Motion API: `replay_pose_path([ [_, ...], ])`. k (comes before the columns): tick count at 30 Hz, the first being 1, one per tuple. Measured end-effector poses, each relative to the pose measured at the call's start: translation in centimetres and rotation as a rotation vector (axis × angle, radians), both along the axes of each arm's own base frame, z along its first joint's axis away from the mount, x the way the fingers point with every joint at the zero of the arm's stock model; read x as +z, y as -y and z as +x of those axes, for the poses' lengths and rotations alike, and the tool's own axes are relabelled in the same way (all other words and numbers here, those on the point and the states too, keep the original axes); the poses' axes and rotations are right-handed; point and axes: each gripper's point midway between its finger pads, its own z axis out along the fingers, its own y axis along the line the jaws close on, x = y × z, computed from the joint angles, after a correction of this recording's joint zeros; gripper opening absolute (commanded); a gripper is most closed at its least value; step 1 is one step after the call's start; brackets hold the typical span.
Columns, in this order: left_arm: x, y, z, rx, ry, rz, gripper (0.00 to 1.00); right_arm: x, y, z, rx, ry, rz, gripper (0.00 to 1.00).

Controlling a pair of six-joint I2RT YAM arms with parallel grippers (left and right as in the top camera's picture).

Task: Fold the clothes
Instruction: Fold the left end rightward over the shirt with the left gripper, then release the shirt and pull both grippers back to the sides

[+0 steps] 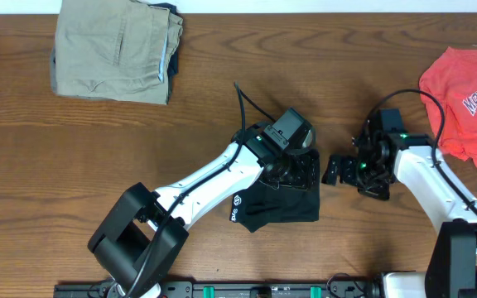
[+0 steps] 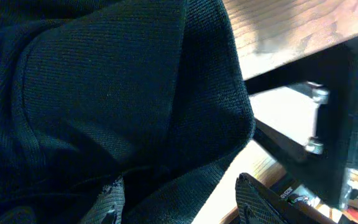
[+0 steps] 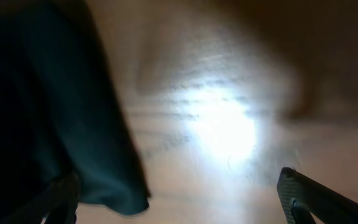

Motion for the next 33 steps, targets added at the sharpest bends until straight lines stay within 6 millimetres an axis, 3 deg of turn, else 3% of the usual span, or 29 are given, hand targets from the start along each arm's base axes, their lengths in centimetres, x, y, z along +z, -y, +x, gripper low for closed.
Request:
replay_pose_path([
  [7,0.9,-0.4,0.6,0.014,0.01,-0.018,0.59,3.5,3.4,1.8,-0.085,0.016,0.001,0.99],
  [10,2.7,-0.7,0.8,0.02,0.032,-0.052,0.59,4.8,4.2,2.7,-0.089,0.047,0.017,0.99],
  [14,7.0,-2.0,0.6,0.034,0.081,-0.108,0.6,5.7,3.0,3.0,-0.048,0.071,0.102,0.98],
  [17,9.6,-5.4,0.9,0.099,0.102,-0.093,0.6,6.2,1.6,2.9,-0.013,0.078,0.173,0.97],
  [19,10.6,-9.0,1.6,0.175,0.118,-0.046,0.6,6.3,0.8,2.9,0.013,0.084,0.193,0.97],
  [22,10.6,-14.6,2.4,0.303,0.12,0.073,0.65,6.5,-1.1,3.0,0.079,0.103,0.219,0.98],
  [25,9.9,-18.8,2.2,0.392,0.093,0.194,0.67,6.6,-2.8,3.4,0.142,0.133,0.23,0.99],
  [28,9.3,-20.8,2.5,0.435,0.09,0.26,0.68,6.5,-4.5,3.7,0.198,0.162,0.223,0.99],
  [33,7.8,-21.6,2.3,0.436,0.072,0.315,0.69,4.5,-6.8,2.9,0.229,0.16,0.216,0.98],
])
